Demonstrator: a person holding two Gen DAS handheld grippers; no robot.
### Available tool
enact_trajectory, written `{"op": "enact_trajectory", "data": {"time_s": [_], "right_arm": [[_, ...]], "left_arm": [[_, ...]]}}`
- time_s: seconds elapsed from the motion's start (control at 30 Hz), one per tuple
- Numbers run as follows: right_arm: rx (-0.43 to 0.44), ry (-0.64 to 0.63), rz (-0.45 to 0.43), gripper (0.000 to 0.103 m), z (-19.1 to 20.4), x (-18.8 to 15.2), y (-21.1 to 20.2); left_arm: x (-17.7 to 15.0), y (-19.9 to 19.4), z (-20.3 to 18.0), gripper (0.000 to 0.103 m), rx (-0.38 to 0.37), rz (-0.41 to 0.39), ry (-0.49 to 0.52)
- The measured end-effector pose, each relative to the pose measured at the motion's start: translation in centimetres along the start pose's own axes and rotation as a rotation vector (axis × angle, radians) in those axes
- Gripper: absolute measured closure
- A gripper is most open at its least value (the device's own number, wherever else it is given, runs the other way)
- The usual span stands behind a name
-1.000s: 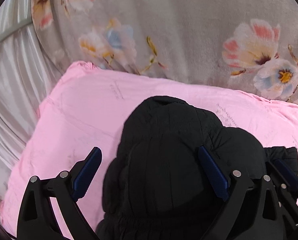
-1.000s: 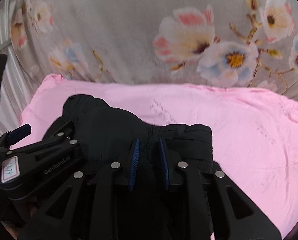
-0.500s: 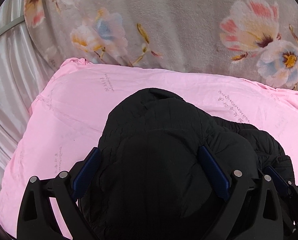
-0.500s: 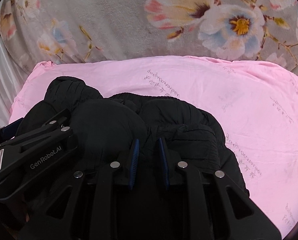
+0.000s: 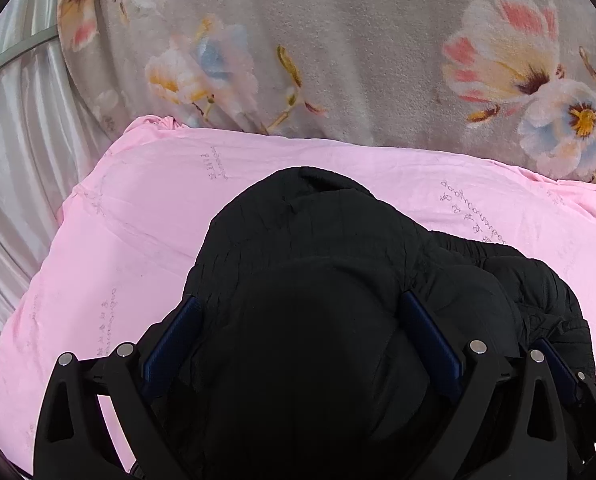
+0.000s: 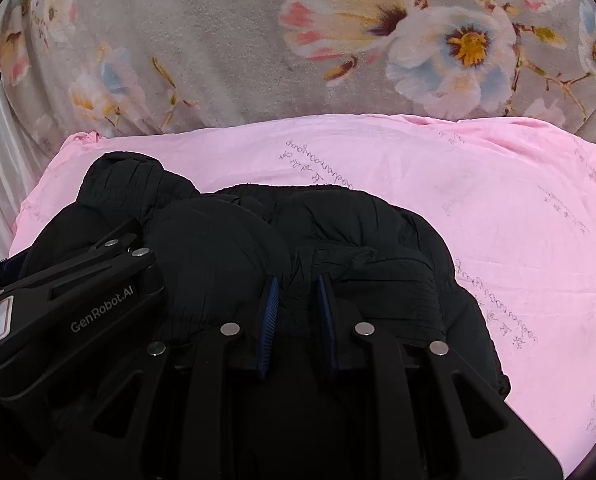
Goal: Fold large clothes
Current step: 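Lower the bundle onto the pink sheet and press it with both grippers, then open both grippers and pull them back from the jacket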
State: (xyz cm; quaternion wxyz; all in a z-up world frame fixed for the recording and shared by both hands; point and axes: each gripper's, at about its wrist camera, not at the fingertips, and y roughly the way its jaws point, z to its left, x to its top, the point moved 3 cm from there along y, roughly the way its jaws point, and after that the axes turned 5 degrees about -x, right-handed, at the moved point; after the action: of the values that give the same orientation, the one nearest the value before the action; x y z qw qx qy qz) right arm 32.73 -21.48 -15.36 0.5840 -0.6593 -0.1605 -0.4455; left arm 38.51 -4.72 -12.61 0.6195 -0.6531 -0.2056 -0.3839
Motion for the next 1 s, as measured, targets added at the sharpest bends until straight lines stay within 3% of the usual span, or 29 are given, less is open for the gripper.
{"op": "enact_trajectory", "data": {"time_s": [0.3,0.43,0.47,0.5,0.53,0.6,0.83,1.0], "right_arm": [[-0.002,-0.002,-0.028,0.084,0.0,-0.2,0.0],[-0.017,-0.035,0.018,0.081,0.0,1.2,-1.8],[-0.013,-0.027,0.007,0.079,-0.5,1.8,-3.9],[-0.009,-0.018,-0.012,0.069,-0.8,2.1,-5.4],[-0.011,-0.008,-0.042,0.050,-1.5,2.4,-8.0],[-0.018,0.001,-0.067,0.035,-2.6,2.4,-11.7],[-0.053,-0.033,-0.040,0.027,-6.0,-1.9,-22.3],[-0.070,-0.060,-0.031,0.022,-7.3,-5.3,-26.8]], "left_arm": [[0.0,0.4,0.0,0.005,-0.004,-0.006,-0.004],[0.3,-1.5,0.2,0.005,-0.020,0.007,0.000],[0.4,-2.8,0.5,0.005,-0.025,0.008,0.002],[0.5,-3.9,0.7,0.005,-0.020,0.005,0.004],[0.6,-5.6,1.0,0.005,-0.004,0.001,0.010],[0.3,-8.7,1.2,0.005,0.031,0.007,0.028],[-4.6,-19.1,0.4,0.005,0.050,0.037,0.093],[-8.4,-23.1,-0.2,0.005,0.022,0.081,0.049]]}}
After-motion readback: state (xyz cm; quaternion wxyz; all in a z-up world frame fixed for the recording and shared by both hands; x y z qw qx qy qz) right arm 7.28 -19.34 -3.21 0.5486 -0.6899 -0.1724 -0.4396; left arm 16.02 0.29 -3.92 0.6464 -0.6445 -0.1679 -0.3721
